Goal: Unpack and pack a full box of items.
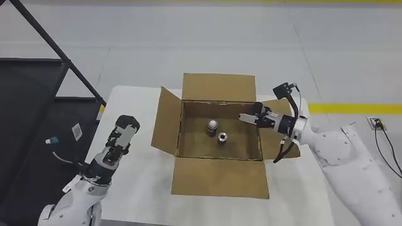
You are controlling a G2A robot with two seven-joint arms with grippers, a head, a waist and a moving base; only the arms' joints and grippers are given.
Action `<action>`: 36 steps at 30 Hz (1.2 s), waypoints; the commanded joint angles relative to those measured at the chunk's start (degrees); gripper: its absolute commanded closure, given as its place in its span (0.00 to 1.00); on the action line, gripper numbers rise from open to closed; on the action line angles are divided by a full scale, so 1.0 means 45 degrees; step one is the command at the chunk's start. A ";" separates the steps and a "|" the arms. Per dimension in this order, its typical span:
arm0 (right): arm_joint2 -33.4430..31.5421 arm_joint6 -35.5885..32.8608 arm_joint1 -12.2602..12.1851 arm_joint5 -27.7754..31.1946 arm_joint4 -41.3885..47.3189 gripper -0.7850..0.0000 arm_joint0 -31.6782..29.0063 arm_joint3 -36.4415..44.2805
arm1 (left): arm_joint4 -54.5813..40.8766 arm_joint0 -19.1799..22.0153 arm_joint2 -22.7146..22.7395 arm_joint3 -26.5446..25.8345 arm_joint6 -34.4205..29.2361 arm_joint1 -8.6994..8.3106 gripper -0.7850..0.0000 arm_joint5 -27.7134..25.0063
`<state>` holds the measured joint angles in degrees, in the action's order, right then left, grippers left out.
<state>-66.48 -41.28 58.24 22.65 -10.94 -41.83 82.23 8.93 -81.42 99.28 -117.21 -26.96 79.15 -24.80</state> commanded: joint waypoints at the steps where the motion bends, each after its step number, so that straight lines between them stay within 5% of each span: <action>1: 0.0002 0.0000 0.0000 -0.0002 -0.0002 0.00 0.0001 0.0000 | 0.0000 0.0000 0.0001 0.0000 0.0000 0.0000 0.00 0.0000; 5: 0.0400 0.0240 0.0104 0.0475 0.0223 0.00 -0.0082 0.0080 | -0.0032 -0.0032 -0.0005 0.0026 0.0063 -0.0002 0.00 0.0082; 10: 0.2467 0.0483 0.0462 -0.0291 -0.4302 0.00 0.0975 0.0337 | -0.1082 -0.0255 0.0767 0.0146 0.0818 -0.0056 0.00 0.1075; 15: 0.4733 0.0060 0.1210 -0.1039 -0.5967 0.00 0.2469 -0.0932 | -0.1793 -0.0882 0.2035 0.0115 0.1258 -0.0144 0.00 0.1322; 20: 0.6539 0.0031 0.2222 -0.1698 -0.6081 0.00 0.3878 -0.2872 | -0.2490 -0.1571 0.2960 0.0059 0.1540 -0.0199 0.00 0.1168; 33: 0.8453 0.1073 0.4452 -0.1591 -0.4932 0.00 0.5744 -0.7662 | -0.2535 -0.1602 0.3004 0.0057 0.1555 -0.0202 0.00 0.1154; 35: 0.8583 0.1101 0.4717 -0.1628 -0.4868 0.14 0.5906 -0.8179 | -0.2535 -0.1602 0.3004 0.0057 0.1555 -0.0202 0.00 0.1154; 36: 0.8631 0.1072 0.4840 -0.1548 -0.4776 0.46 0.5964 -0.8431 | -0.2535 -0.1602 0.3004 0.0057 0.1555 -0.0202 0.00 0.1154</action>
<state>-27.81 -36.37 79.56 15.38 -32.76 -15.21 45.34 -2.48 -88.63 112.80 -116.96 -19.96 78.24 -19.60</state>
